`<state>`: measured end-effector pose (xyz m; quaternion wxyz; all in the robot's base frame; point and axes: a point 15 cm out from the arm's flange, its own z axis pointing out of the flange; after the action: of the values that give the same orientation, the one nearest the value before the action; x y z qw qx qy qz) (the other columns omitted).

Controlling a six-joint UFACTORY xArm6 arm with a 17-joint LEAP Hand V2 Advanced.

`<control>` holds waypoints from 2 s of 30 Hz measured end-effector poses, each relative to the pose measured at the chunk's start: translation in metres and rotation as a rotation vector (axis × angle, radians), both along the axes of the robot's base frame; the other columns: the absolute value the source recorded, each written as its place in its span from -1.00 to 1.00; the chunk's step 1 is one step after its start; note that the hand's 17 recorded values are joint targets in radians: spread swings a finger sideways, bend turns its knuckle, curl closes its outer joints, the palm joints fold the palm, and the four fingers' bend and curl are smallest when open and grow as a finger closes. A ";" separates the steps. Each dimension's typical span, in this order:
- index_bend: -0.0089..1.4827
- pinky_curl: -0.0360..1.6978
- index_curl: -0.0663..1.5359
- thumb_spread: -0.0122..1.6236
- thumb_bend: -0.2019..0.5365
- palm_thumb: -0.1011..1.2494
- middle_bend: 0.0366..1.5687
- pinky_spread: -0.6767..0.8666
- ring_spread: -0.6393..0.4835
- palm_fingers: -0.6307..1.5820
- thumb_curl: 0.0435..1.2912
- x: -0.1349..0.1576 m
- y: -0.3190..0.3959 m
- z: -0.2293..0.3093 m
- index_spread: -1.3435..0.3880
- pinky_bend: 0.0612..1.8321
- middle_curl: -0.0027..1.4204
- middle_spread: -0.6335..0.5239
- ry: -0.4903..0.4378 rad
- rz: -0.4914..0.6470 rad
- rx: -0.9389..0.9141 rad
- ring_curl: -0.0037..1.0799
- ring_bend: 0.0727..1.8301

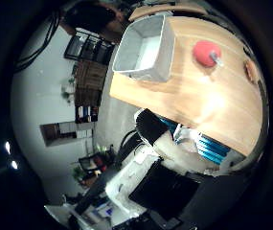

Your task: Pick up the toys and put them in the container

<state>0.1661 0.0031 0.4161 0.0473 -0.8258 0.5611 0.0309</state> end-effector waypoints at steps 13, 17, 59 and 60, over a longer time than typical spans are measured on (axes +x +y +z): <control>-0.74 -0.96 -0.49 0.33 -0.52 -0.38 -0.51 0.29 -0.21 -0.01 -0.63 0.004 -0.001 0.000 -0.03 -0.17 -0.48 -0.28 -0.012 -0.008 -0.002 -0.72 -0.18; -0.74 -0.96 -0.49 0.33 -0.52 -0.38 -0.52 0.28 -0.21 0.00 -0.63 0.010 -0.003 0.001 -0.03 -0.17 -0.48 -0.28 -0.029 -0.016 -0.004 -0.72 -0.18; -0.76 -0.96 -0.53 0.23 -0.53 -0.29 -0.64 0.26 -0.27 -0.10 -0.60 0.217 0.011 -0.041 -0.01 -0.08 -0.50 -0.38 0.126 -0.044 0.002 -0.69 -0.12; -0.76 -0.96 -0.53 0.23 -0.52 -0.28 -0.63 0.26 -0.26 -0.11 -0.60 0.222 0.011 -0.045 -0.01 -0.08 -0.49 -0.38 0.129 -0.045 0.001 -0.70 -0.13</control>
<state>0.3879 0.0141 0.3716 0.0122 -0.8092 0.5814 0.0831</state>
